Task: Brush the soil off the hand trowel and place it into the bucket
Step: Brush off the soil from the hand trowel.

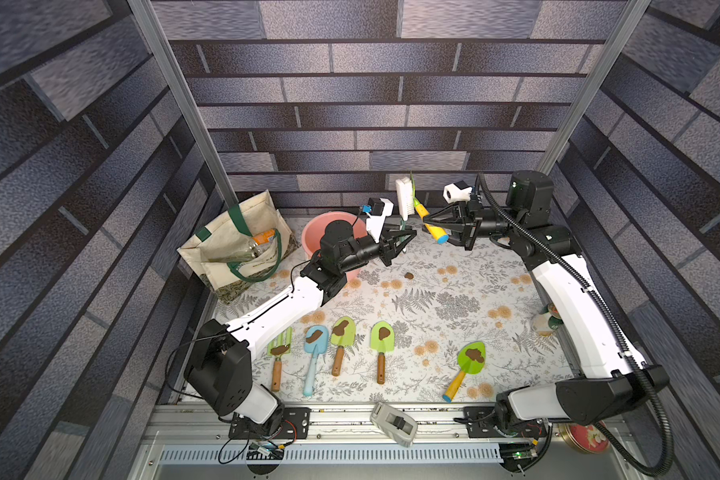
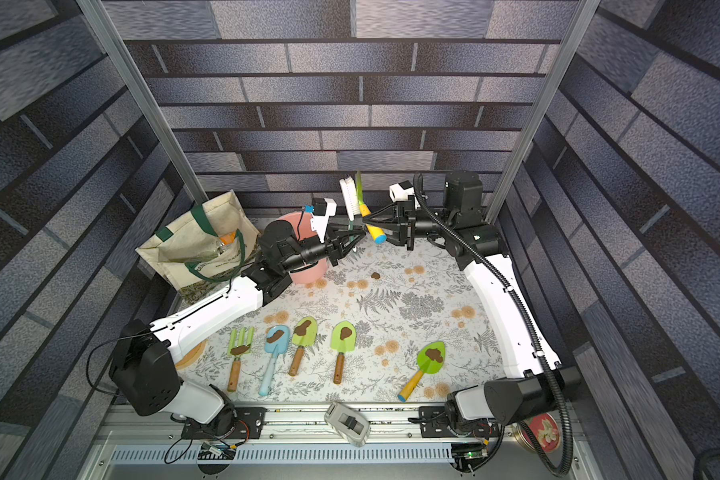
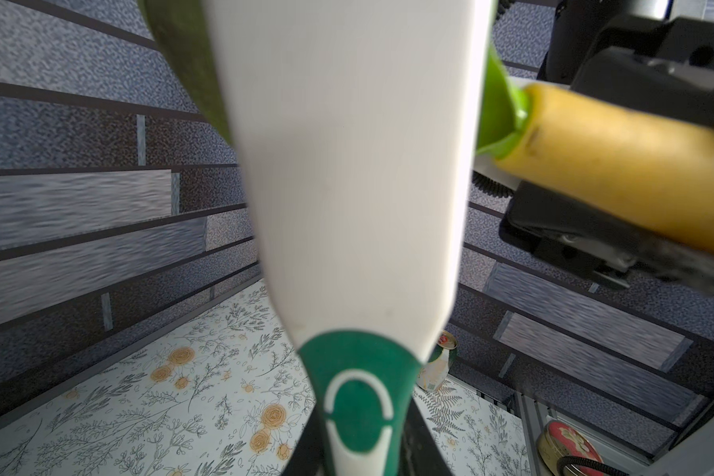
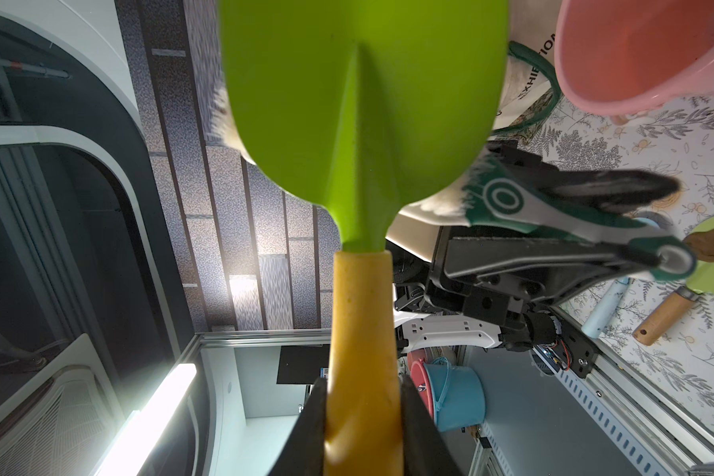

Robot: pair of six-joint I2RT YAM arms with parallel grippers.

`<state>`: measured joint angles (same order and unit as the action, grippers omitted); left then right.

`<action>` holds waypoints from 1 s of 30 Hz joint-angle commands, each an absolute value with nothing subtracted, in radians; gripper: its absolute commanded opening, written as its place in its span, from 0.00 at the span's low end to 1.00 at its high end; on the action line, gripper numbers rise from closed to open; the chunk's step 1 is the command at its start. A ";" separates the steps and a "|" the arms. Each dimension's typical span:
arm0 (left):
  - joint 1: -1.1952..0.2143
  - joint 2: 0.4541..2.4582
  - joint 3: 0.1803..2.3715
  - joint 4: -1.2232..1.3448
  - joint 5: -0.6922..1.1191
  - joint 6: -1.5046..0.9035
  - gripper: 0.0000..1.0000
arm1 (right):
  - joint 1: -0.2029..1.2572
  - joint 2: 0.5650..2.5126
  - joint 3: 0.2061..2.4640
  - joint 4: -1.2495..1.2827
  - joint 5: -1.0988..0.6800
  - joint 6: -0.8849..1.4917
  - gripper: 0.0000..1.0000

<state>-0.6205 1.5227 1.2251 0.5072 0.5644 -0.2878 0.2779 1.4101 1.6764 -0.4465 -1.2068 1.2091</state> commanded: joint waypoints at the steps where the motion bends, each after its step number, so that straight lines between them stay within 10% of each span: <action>1: -0.611 1.563 1.297 0.512 0.623 -0.250 0.00 | 0.276 1.395 1.691 -0.465 -1.245 1.180 0.02; 30: -0.552 1.698 1.557 0.110 0.740 0.058 0.00 | 0.276 1.377 1.677 -0.659 -1.273 1.054 0.02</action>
